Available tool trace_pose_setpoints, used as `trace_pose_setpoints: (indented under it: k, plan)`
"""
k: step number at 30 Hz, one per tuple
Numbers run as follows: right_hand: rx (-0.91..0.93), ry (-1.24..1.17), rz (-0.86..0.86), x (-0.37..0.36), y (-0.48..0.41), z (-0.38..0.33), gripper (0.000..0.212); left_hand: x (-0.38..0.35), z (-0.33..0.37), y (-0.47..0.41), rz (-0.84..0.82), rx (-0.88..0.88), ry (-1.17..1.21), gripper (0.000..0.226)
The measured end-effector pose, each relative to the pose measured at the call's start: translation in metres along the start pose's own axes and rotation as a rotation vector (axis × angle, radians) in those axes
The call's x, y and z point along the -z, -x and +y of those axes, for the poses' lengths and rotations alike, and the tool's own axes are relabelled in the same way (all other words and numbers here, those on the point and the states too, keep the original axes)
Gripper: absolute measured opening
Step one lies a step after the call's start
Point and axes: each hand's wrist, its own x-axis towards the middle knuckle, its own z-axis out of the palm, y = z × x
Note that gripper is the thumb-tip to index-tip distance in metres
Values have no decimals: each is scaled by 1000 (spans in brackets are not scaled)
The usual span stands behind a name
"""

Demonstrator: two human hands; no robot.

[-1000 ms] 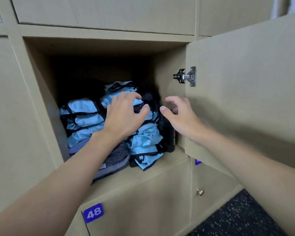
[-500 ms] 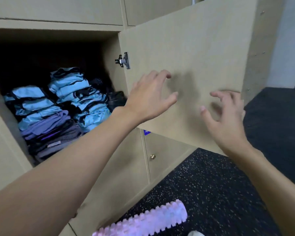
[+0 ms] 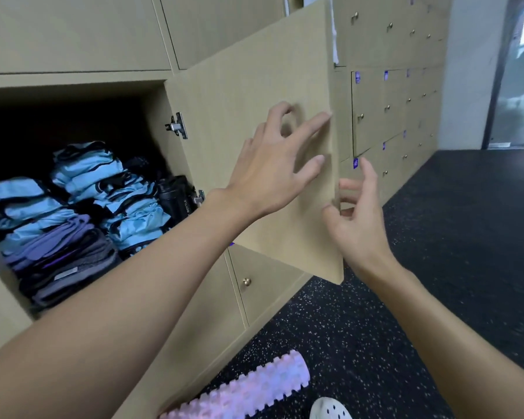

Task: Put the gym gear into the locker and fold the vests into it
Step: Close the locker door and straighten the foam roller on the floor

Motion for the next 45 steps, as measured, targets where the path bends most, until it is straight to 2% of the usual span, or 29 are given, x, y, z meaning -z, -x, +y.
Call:
trace_pose_setpoints:
  k: [7,13,16,21,29,31,34,37,42,45]
  plan:
    - [126,-175,-63,-32,43,-32,73,50,-3,52,136,41,39,59]
    - [144,-246,-334,-87,63,-61,59,101,-35,102,228,121,29,73]
    - [200,-191,-466,-118,64,-74,44,126,-58,127,221,139,-8,77]
    - [350,-139,-574,-179,70,-98,16,168,-106,168,233,212,-184,92]
    - [495,39,-699,-295,79,-111,28,228,-190,216,192,274,-786,92]
    - [522,69,-652,-319,76,-112,39,235,-209,218,139,254,-918,96]
    - [564,138,-542,-353,66,-110,69,240,-233,220,92,257,-1037,100]
    - [596,210,-448,-384,59,-110,88,242,-257,221,56,281,-1137,101]
    - [642,341,-340,-424,54,-107,94,243,-294,216,-51,284,-1285,104]
    - [645,401,-295,-441,50,-107,95,245,-312,213,-67,287,-1287,105]
